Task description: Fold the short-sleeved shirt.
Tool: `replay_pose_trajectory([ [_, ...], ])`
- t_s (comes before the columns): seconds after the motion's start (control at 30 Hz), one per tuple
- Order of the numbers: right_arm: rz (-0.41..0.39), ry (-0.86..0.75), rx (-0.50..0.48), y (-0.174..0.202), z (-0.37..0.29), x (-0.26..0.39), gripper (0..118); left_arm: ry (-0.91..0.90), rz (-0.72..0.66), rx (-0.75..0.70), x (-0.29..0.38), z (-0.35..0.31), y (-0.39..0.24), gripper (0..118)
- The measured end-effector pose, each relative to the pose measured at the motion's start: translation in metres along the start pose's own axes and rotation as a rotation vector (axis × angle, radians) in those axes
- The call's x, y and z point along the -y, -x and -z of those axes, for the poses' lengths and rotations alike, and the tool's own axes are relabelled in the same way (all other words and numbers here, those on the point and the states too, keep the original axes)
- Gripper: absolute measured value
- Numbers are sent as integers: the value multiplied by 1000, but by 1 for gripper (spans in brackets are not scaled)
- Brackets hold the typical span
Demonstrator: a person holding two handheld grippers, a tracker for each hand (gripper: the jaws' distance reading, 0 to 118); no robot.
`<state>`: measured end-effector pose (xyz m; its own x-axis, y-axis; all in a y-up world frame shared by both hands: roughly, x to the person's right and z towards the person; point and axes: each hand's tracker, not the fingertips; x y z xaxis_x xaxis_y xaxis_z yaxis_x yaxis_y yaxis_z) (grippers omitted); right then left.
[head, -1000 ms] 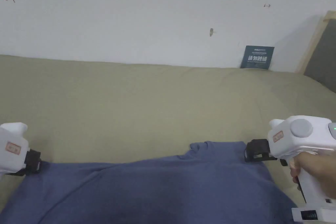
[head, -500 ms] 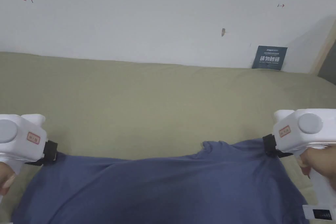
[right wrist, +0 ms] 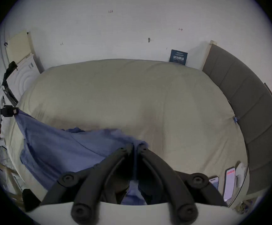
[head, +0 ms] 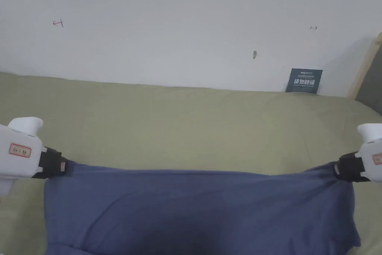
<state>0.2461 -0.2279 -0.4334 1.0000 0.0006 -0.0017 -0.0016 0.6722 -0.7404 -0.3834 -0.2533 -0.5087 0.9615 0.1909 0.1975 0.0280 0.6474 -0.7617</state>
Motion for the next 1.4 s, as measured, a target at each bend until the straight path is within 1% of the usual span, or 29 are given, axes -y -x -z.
replay_pose_trajectory([
  [0.13,-2,-29,-13,-1,-40,41,8,-29,-30,30,39,-36,5,3],
  [0.23,60,-26,-24,-9,-58,84,8,-18,-62,44,79,-49,13,3],
  [0.3,110,-2,-36,-13,-59,117,8,-11,-111,55,108,-51,17,3],
  [0.4,138,28,-34,-12,-49,170,8,8,-158,57,155,-41,21,3],
  [0.47,191,91,-27,-12,-39,202,8,73,-186,40,182,-29,22,3],
  [0.5,217,95,-19,-13,-36,214,8,88,-194,38,192,-25,23,3],
  [0.63,237,79,-2,-13,-26,245,8,85,-205,20,219,-17,29,3],
  [0.67,242,90,2,-25,-16,248,8,100,-220,19,221,-13,35,3],
  [0.73,264,102,7,-25,-14,252,8,96,-216,22,225,-10,39,3],
  [0.83,241,60,21,-22,-19,249,10,80,-191,14,224,-11,35,4],
  [0.87,244,55,18,-21,-20,246,17,84,-194,15,221,-9,35,9],
  [0.9,242,60,23,-19,-22,242,35,96,-197,13,219,-9,35,26],
  [0.93,235,68,41,-16,-27,237,55,105,-191,-7,216,-12,33,48],
  [0.97,220,67,73,-14,-34,233,80,103,-179,-38,214,-20,28,74],
  [1.0,203,54,74,-11,-42,229,97,101,-180,-29,211,-27,28,93],
  [1.07,158,-26,100,1,-62,216,96,42,-203,40,204,-49,25,95],
  [1.17,93,-15,129,27,-75,197,96,-49,-155,45,193,-76,2,95],
  [1.2,78,-5,132,37,-76,192,95,-65,-135,43,189,-80,-5,93],
  [1.23,68,11,125,46,-75,189,86,-82,-112,35,190,-87,-21,90],
  [1.27,59,12,123,55,-75,188,74,-82,-96,38,188,-89,-29,78],
  [1.3,47,5,129,62,-74,188,66,-84,-82,37,187,-89,-36,72],
  [1.33,33,-1,141,74,-72,188,66,-83,-74,27,185,-88,-43,72],
  [1.37,16,10,175,80,-68,190,32,-75,-55,14,187,-84,-48,43],
  [1.4,26,6,161,86,-63,193,7,-57,-23,-14,187,-81,-54,0],
])
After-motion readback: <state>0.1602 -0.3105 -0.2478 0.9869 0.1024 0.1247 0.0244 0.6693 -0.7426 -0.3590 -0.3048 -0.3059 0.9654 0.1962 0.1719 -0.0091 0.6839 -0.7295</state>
